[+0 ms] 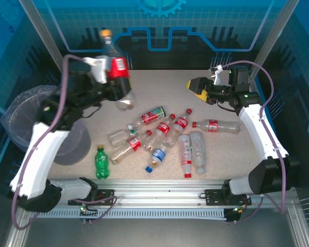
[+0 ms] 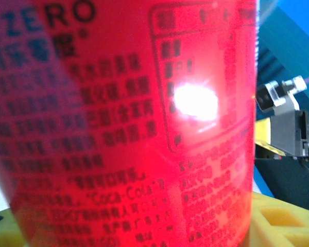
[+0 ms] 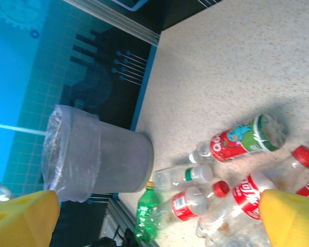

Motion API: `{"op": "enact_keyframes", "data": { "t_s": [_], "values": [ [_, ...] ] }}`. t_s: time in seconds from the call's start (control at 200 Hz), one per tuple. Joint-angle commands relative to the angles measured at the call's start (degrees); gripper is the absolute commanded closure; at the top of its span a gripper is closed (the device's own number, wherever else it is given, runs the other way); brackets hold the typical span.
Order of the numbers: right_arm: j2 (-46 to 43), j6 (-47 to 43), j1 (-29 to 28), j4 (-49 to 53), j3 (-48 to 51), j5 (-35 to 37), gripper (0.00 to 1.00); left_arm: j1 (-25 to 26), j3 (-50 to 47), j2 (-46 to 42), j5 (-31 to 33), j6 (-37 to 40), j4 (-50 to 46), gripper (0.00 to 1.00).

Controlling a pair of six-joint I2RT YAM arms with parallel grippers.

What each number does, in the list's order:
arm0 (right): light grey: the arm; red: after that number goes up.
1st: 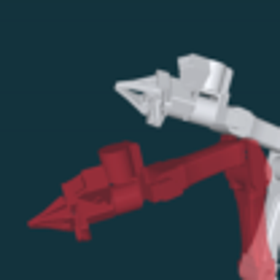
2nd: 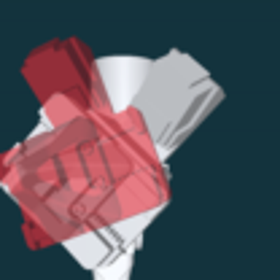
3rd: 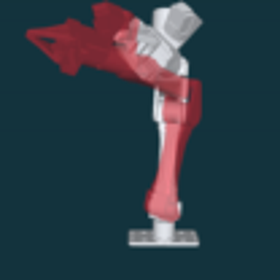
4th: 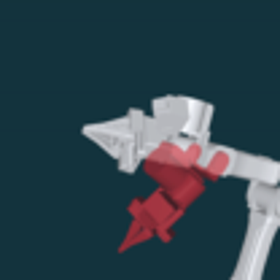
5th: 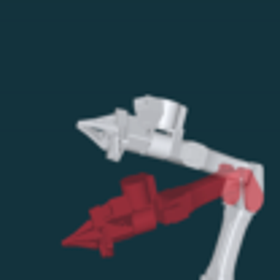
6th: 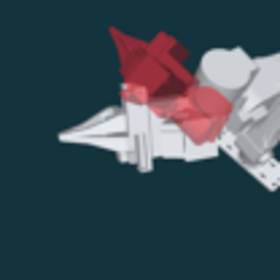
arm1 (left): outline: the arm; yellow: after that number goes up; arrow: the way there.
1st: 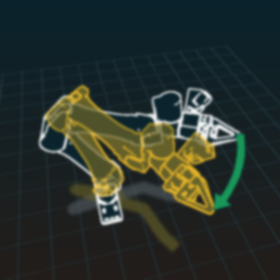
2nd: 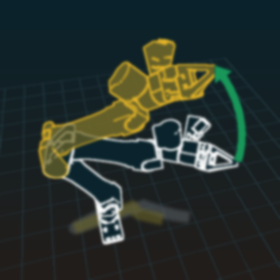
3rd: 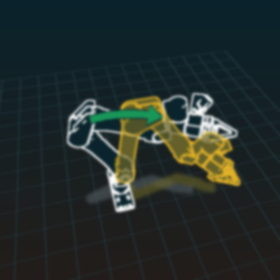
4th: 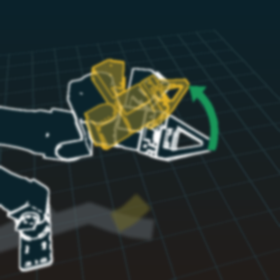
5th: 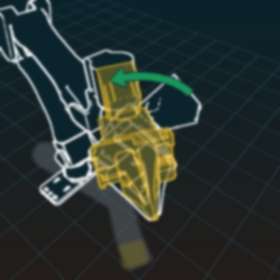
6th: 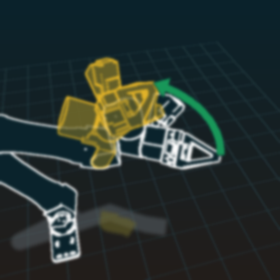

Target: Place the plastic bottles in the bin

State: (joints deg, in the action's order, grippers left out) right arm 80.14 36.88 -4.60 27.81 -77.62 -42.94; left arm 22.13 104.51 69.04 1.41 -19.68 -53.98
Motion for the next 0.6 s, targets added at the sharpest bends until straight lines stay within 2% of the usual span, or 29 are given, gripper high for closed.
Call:
{"op": "enact_keyframes", "data": {
  "t_s": [0.0,0.155,0.265,0.385,0.49,0.595],
  "values": [
    [1.28,-4.7,1.24,3.7,0.5,1.65,0.0,-8.02,2.6,-4.32,10.98,4.02,-20.21,0.49],
    [4.5,-5.92,0.69,4.69,-0.68,0.44,0.0,-26.76,1.88,-7.23,9.14,9.74,-24.98,0.56],
    [5.7,-9.34,-0.4,7.92,-2.8,1.78,0.0,-38.21,0.29,-7.09,2.73,11.26,-23.06,0.65],
    [5.86,-12.31,-0.9,10.78,-3.53,3.12,0.0,-45.98,-2.98,-4.58,1.14,12.82,-22.01,0.66],
    [5.43,-13.93,-0.86,12.23,-2.85,4.41,0.0,-55.1,-7.18,-3.0,-5.0,12.83,-19.14,0.69],
    [4.94,-14.71,-0.87,12.35,-1.66,5.24,0.0,-58.55,-10.8,-1.41,-4.68,13.31,-17.52,0.72]
  ]
}}
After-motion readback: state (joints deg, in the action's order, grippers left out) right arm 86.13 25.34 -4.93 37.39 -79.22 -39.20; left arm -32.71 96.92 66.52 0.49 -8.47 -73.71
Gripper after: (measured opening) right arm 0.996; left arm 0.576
